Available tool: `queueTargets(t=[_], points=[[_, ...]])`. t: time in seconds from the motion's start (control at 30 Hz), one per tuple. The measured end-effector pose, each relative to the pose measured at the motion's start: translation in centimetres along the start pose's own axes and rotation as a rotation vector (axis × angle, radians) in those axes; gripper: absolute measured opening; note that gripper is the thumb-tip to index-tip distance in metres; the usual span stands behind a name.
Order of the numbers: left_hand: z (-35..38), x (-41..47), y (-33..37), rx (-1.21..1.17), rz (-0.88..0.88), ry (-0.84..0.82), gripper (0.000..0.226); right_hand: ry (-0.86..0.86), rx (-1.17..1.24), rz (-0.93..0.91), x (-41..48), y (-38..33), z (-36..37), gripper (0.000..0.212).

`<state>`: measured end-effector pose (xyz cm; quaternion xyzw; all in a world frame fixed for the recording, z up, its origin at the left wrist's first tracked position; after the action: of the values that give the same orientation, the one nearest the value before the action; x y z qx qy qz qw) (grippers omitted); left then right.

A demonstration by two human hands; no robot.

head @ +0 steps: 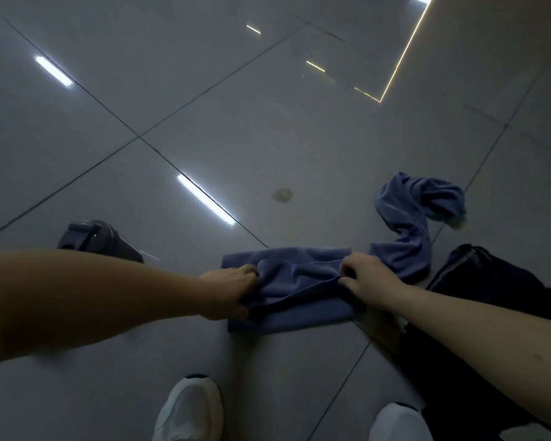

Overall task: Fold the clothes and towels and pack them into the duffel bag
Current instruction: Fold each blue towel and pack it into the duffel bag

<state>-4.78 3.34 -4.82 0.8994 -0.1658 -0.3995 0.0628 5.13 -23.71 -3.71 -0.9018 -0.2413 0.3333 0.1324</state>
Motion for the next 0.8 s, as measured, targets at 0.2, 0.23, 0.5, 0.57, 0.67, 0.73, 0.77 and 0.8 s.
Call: queueTargets(t=[0.2, 0.23, 0.5, 0.57, 0.67, 0.73, 0.77, 0.8], points=[[-3.4, 2.8, -1.5, -0.575, -0.250, 0.244, 0.033, -0.016, 0.023, -0.011, -0.2, 1.1, 0.4, 0.014], [-3.6, 3.2, -1.5, -0.560, -0.242, 0.207, 0.033, -0.016, 0.023, -0.009, -0.2, 1.2, 0.4, 0.013], [-5.2, 2.8, -0.4, -0.003, -0.034, 0.281, 0.023, 0.094, 0.032, -0.047, -0.2, 1.1, -0.5, 0.014], [-6.8, 0.9, -0.3, 0.196, 0.082, 0.426, 0.022, 0.127, 0.015, -0.065, -0.1, 1.2, -0.9, 0.011], [-7.6, -1.6, -1.1, 0.347, 0.289, 0.520, 0.017, 0.171, 0.009, -0.095, -0.2, 1.3, -1.2, 0.010], [-6.2, -2.4, -2.2, 0.474, 0.382, 0.476, 0.025, 0.191, 0.008, -0.121, -0.1, 1.1, -1.3, 0.009], [-5.3, -2.6, -2.6, 0.504, 0.419, 0.464, 0.031, 0.195, 0.008, -0.128, -0.2, 0.9, -1.3, 0.009], [-4.3, -2.6, -2.8, 0.499, 0.445, 0.465, 0.037, 0.202, 0.006, -0.132, -0.1, 0.8, -1.3, 0.008]])
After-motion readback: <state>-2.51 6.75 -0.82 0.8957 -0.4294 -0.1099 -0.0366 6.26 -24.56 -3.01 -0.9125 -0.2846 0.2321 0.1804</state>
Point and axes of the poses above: each hand's wrist, its own x-axis towards the middle knuckle, its own z-axis out of the palm, y = z × x, the point moved 5 cm from there along x, towards the middle knuckle, and after that the axes turned 9 degrees about -y, right-handed, at the moved point
